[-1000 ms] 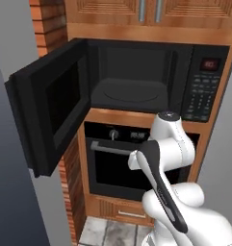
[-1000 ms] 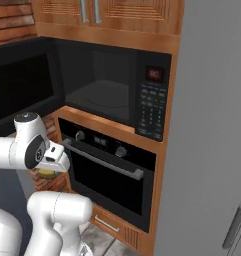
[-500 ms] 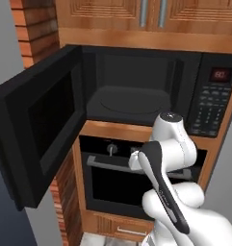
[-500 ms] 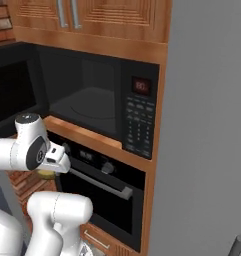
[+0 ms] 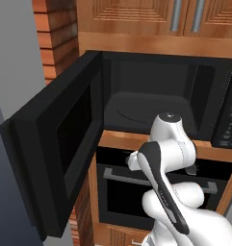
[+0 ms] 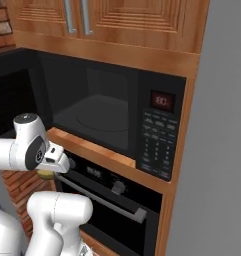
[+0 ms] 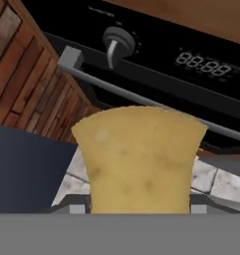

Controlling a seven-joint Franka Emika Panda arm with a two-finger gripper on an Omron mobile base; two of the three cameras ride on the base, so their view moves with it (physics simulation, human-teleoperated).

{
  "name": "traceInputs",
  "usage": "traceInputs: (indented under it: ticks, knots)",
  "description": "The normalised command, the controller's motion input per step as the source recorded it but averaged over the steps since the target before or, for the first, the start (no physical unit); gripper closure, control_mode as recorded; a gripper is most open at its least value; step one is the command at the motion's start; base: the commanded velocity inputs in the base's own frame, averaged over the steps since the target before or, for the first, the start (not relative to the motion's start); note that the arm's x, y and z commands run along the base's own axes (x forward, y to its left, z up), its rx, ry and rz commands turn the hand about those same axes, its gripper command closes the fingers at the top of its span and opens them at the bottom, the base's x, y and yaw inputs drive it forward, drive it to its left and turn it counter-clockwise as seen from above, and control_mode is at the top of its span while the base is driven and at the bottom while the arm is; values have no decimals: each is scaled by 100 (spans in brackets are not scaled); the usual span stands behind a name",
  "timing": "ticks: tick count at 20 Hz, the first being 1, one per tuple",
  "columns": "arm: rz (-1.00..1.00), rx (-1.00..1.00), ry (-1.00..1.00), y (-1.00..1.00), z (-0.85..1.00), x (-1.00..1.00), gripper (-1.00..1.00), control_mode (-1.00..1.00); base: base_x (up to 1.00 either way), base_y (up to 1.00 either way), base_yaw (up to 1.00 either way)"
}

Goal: Place the sponge inside the microwave to prepare for sanitizing.

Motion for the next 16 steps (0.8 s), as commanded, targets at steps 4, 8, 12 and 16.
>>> traceInputs:
  ticks: [4,8,12,16]
  knots:
    - [0,0,0,0,0,0,100,100,25,-16,0]
    - [0,0,0,0,0,0,100,100,23,0,-1]
    - [0,0,0,0,0,3,100,-100,5,0,0]
    - [-1,0,-16,0,1,1,100,-100,0,0,0]
